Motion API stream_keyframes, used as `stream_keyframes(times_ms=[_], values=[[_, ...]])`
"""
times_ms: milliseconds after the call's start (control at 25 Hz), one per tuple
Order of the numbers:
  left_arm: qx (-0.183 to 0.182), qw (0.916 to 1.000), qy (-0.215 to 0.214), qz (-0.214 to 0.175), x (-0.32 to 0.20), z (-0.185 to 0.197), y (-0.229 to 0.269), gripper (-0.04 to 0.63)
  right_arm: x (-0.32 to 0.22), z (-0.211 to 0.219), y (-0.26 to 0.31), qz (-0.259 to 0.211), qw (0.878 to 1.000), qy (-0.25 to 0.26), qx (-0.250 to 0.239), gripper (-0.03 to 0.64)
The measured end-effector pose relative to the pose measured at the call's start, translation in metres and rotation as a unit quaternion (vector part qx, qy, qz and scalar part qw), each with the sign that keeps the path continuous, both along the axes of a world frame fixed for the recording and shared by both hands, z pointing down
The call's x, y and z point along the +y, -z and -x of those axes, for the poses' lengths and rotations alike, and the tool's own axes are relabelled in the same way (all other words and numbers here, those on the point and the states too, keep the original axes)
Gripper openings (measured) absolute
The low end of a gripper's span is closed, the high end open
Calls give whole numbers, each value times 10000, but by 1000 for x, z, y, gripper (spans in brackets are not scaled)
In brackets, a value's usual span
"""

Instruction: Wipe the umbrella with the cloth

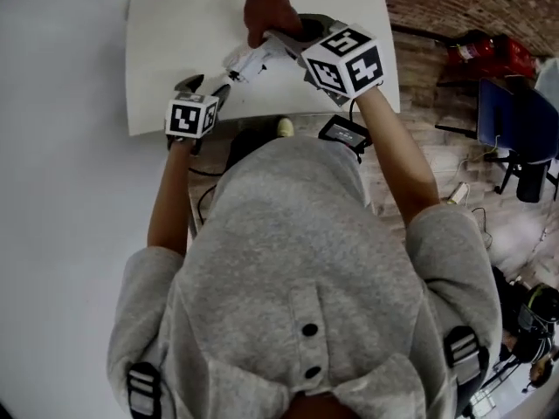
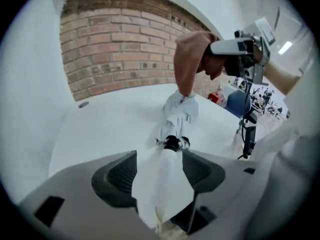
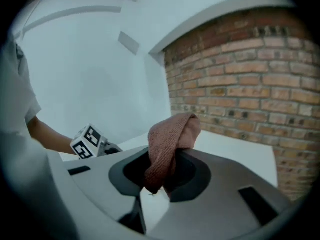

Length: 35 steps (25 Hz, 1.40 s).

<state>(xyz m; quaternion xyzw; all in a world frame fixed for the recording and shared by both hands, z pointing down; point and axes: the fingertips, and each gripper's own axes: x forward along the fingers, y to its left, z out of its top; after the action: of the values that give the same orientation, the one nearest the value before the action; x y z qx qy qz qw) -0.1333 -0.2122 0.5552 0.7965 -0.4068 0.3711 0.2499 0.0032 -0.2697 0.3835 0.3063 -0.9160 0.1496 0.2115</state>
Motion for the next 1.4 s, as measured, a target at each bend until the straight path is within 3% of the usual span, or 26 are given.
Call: stream_keyframes(times_ms=[80,200,320,440,720,960,1400], values=[[110,9987,178,-464,9,8,38,291,11,-26,35,-670,9967,-450,96,84],[430,9896,494,-1282,26,20,108,269,42,-54,83,-1201,9875,-1016,35,84],[758,9669,975,-2231,35,30,171,60,70,-66,109,-1434,9784,-1486,-107,84],[845,9508,1122,-2760,60,33,216,15,108,-68,121,-1508,9701,-1890,-209,84],[1046,9402,894,-3115,132,39,250,15,187,-67,111,-1309,9532,-2697,-388,83],[1099,9423,659,-3093,171,43,240,15,232,-58,108,-1369,9485,-2844,-276,83],[1244,9363,323,-3268,203,36,256,15,274,-50,109,-1481,9433,-2966,-163,83]])
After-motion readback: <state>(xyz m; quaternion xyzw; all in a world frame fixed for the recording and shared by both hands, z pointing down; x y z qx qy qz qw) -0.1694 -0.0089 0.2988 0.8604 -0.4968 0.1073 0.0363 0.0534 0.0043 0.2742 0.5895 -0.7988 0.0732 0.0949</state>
